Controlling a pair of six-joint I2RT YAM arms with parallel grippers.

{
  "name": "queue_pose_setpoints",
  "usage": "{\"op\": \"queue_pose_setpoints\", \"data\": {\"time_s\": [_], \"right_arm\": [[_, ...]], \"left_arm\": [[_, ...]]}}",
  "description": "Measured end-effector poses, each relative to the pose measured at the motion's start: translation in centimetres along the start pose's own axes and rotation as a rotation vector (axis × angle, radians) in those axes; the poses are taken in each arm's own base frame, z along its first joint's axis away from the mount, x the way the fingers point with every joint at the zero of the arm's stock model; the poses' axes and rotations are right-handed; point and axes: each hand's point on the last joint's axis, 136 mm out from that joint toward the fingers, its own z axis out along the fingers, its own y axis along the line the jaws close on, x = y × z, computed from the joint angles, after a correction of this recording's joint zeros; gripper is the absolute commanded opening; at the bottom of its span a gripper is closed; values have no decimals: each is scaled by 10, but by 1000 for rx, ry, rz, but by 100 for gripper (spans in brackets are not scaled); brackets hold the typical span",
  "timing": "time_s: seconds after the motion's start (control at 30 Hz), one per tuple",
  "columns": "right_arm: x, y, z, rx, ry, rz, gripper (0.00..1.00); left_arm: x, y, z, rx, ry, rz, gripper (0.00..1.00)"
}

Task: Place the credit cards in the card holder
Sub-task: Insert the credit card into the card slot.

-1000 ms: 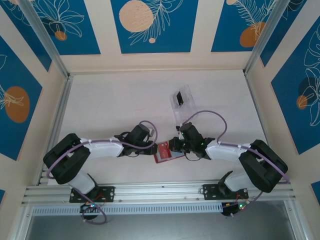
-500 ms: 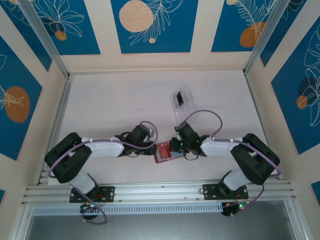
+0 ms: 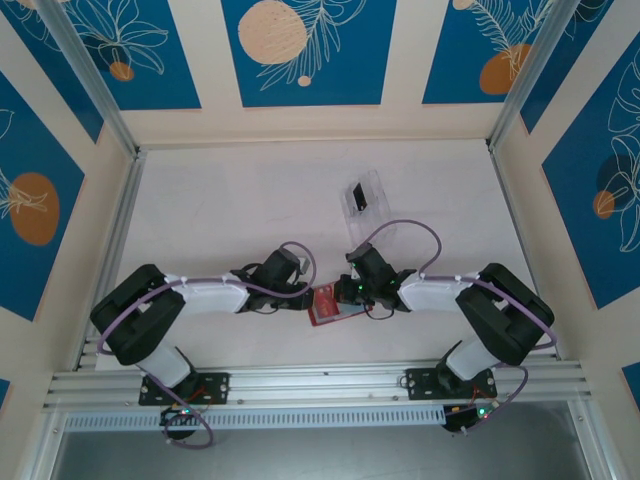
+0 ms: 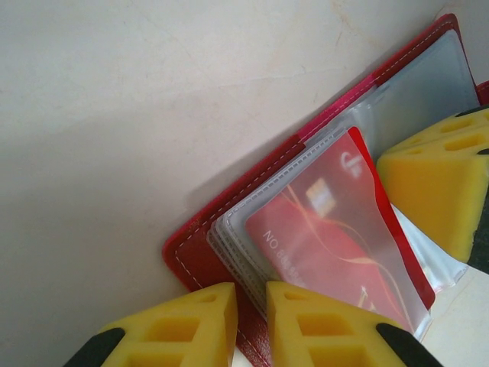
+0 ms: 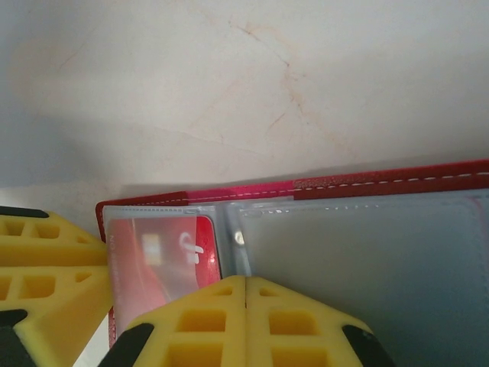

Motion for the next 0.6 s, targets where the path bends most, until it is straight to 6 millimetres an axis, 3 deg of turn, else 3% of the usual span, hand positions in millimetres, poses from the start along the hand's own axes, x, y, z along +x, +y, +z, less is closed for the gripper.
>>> {"op": "queue_pose_setpoints", "data": {"time_s": [0.33,0.6], "right_arm": [[-1,-5,-9,43,-9,9,0],[-34,-4,-36,141,-95,-6,0]], "left_arm": [[-7,-3,3,-6,1,15,18],[-20,-9,11,-15,-6,50,18]]}}
